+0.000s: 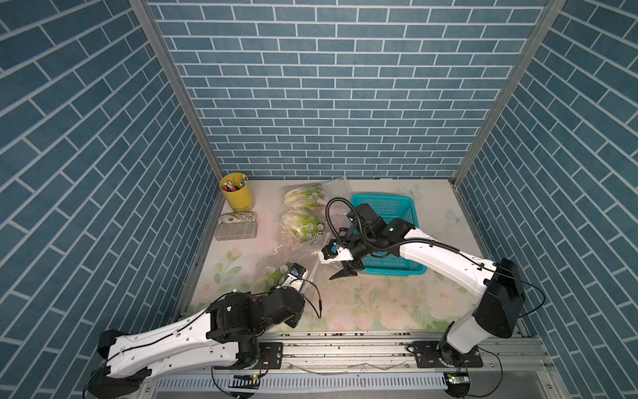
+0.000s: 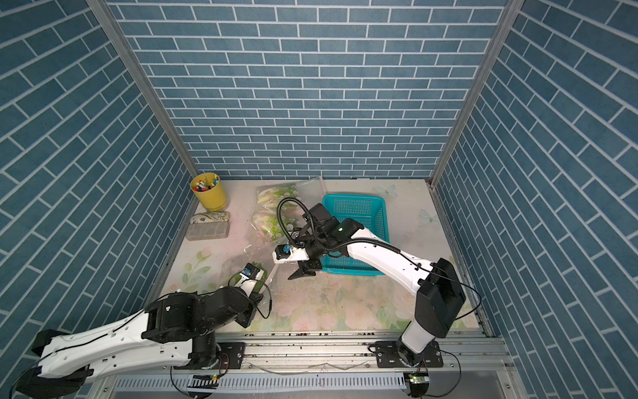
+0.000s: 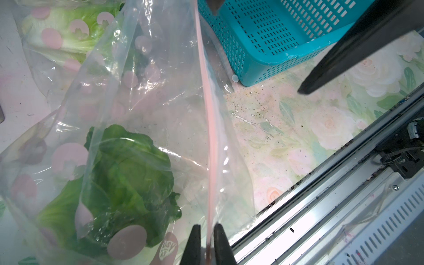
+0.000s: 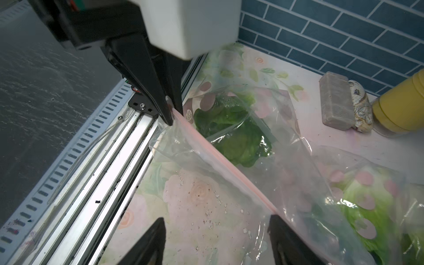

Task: Open the zip-top bag and take out the chinese cabbages
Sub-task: Adjust the zipper food storage bag at the center of the board.

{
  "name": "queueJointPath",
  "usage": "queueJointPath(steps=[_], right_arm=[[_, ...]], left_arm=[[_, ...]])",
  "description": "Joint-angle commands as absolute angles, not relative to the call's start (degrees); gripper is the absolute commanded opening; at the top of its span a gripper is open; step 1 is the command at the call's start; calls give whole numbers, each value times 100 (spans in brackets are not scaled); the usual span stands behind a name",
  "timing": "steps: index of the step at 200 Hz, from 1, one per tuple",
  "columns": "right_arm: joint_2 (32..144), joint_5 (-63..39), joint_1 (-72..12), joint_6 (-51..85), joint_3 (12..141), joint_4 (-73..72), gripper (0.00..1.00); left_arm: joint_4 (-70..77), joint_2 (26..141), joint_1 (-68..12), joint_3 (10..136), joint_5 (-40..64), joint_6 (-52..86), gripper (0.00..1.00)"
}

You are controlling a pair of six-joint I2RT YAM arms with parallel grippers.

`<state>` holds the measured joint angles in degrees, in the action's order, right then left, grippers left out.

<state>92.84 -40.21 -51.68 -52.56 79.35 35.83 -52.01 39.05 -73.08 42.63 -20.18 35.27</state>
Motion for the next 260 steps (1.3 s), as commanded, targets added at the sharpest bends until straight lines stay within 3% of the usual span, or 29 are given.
queueJointPath(steps=[1, 165, 184, 219, 260], right_arm=[[9444, -4127, -5312, -5729, 8072, 3578, 71], [9478, -3866, -5533, -5849, 8210, 2961, 69], [9625, -3926, -5576, -5871, 8296, 2966, 63], [9818, -3997, -5653, -5868, 8398, 2975, 41], [9900, -3990, -5686, -5871, 8368, 3001, 31]], left_arm=[[-5187, 3866, -7280, 4403, -2004, 3366, 0], [-5001, 3916, -7282, 4368, -1811, 3329, 0], [-5014, 3902, -7285, 4389, -1826, 3321, 0], [-5071, 3916, -7285, 4421, -1828, 3322, 0], [-5089, 3903, -7284, 4440, -1863, 3316, 0]])
